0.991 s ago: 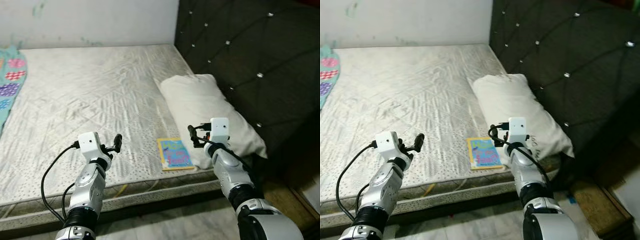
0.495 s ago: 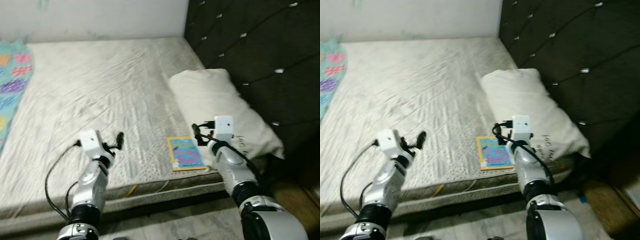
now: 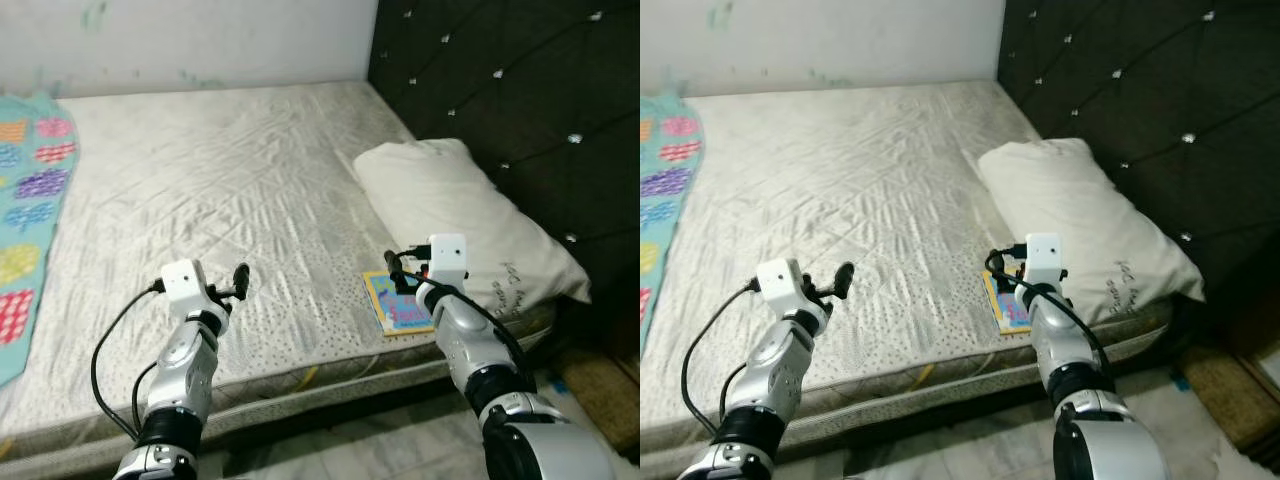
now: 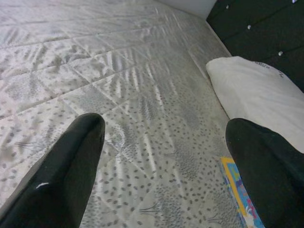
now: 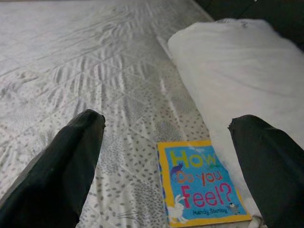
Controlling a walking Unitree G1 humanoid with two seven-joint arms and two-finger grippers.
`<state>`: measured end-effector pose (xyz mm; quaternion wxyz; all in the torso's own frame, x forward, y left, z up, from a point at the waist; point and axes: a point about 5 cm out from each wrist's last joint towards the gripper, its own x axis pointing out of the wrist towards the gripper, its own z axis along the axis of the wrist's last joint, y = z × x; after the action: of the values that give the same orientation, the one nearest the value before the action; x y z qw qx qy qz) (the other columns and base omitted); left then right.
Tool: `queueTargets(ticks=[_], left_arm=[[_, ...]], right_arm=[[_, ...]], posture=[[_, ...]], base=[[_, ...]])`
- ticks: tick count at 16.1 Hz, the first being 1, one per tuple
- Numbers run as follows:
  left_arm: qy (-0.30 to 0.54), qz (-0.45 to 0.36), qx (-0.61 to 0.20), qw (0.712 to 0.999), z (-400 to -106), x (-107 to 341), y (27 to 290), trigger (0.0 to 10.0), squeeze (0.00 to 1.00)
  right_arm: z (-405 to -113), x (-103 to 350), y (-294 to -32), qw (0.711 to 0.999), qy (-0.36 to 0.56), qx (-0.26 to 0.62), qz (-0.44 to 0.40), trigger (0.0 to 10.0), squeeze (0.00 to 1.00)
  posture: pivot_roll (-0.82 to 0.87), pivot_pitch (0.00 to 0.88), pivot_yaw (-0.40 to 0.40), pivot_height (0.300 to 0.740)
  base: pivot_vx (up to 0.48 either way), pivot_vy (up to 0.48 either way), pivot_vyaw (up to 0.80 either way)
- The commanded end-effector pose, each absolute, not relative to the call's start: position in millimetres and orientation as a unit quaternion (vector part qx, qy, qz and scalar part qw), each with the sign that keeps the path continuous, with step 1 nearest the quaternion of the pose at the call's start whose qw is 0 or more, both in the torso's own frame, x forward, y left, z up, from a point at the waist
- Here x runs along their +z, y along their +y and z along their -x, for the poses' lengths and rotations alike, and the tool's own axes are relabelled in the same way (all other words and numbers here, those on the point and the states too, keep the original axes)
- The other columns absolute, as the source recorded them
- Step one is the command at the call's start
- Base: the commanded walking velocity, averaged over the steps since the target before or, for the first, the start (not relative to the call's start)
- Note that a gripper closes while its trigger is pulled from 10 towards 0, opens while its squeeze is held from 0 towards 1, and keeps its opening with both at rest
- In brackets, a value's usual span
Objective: Clean up the room
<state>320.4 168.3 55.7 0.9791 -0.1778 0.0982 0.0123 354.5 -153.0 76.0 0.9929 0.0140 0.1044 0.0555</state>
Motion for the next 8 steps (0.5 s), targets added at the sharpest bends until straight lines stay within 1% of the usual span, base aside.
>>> queueTargets(ticks=[1, 3, 5, 6, 7, 8], left_arm=[[0.097, 0.163, 0.026, 0.981, -320.2, 56.3, 178.0, 10.0, 0.0], [0.096, 0.143, 0.037, 0.984, -321.7, 55.6, 182.5, 10.0, 0.0], [0.098, 0.1, 0.046, 0.989, -317.9, 55.5, 189.1, 10.0, 0.0], [0.088, 0.086, 0.041, 0.992, -313.8, 57.1, 191.8, 10.0, 0.0], [0.06, 0.065, 0.035, 0.995, -306.2, 64.6, 196.4, 10.0, 0.0], [0.05, 0.059, 0.034, 0.996, -302.5, 68.0, 198.5, 10.0, 0.0]], right_arm=[[-356.8, 80.0, -143.4, 0.993, 0.097, 0.071, -0.013, 10.0, 0.0], [-357.5, 81.1, -141.7, 0.992, 0.096, 0.076, -0.02, 10.0, 0.0], [-351.7, 74.0, -145.1, 0.991, 0.108, 0.083, -0.007, 10.0, 0.0], [-348.6, 72.6, -147.4, 0.991, 0.102, 0.086, 0.002, 10.0, 0.0], [-344.1, 71.4, -152.1, 0.992, 0.094, 0.085, 0.004, 10.0, 0.0], [-341.9, 71.0, -154.4, 0.992, 0.09, 0.083, 0.006, 10.0, 0.0]], posture=[[-0.03, 0.005, -0.033, 0.74], [-0.02, 0.0, -0.03, 0.74], [-0.02, 0.0, -0.025, 0.74], [-0.02, 0.0, -0.022, 0.74], [-0.02, 0.0, -0.021, 0.74], [-0.02, 0.0, -0.022, 0.74]], base=[[0.0, 0.469, 0.0], [0.0, 0.469, 0.0], [0.0, 0.0, 0.0], [0.0, 0.0, 0.0], [0.0, 0.0, 0.0], [0.0, 0.0, 0.0]])
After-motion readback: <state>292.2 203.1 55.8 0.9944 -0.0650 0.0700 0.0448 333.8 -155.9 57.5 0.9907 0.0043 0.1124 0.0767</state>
